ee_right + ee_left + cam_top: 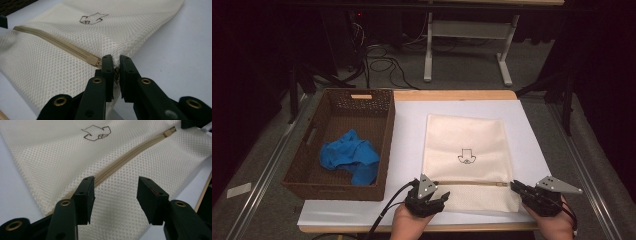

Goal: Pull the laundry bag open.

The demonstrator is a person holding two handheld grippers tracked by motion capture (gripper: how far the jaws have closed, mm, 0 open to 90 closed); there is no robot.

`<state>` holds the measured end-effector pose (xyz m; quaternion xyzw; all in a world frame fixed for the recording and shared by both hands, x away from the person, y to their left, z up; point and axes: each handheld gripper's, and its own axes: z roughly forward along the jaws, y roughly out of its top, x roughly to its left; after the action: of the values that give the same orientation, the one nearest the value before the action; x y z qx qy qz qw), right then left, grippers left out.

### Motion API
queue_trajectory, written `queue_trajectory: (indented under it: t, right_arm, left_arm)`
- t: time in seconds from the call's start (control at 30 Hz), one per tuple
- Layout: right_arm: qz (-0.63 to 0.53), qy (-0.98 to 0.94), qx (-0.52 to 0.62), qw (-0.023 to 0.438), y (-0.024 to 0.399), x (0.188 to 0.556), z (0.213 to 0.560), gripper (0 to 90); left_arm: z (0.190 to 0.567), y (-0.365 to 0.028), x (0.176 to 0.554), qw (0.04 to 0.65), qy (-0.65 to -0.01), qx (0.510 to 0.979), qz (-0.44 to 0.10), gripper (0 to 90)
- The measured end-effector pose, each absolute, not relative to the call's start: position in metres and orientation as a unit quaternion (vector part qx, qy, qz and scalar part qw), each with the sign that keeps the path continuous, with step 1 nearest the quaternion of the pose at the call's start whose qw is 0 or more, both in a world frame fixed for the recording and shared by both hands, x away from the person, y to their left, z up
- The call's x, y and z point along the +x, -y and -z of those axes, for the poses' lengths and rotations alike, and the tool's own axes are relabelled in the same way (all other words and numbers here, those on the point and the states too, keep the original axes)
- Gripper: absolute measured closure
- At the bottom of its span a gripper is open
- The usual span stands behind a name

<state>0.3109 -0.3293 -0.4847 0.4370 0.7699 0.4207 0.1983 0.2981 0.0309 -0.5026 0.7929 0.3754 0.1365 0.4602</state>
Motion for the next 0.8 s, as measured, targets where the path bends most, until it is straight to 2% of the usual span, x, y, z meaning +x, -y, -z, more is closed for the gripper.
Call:
queue_trajectory:
  t: [0.13, 0.37, 0.8]
  right_arm:
    - [-0.428, -0.767, 0.431, 0.206, 0.33, 0.308, 0.481, 84.2]
    - [-0.446, -0.76, 0.418, 0.221, 0.327, 0.3, 0.472, 84.4]
    - [-0.459, -0.759, 0.403, 0.225, 0.325, 0.296, 0.466, 84.6]
  left_arm:
    - [0.507, -0.025, 0.297, 0.46, -0.373, 0.794, -0.136, 49.3]
    - [0.493, -0.012, 0.298, 0.479, -0.35, 0.788, -0.165, 67.5]
    - [0.509, 0.006, 0.318, 0.461, -0.365, 0.797, -0.138, 68.5]
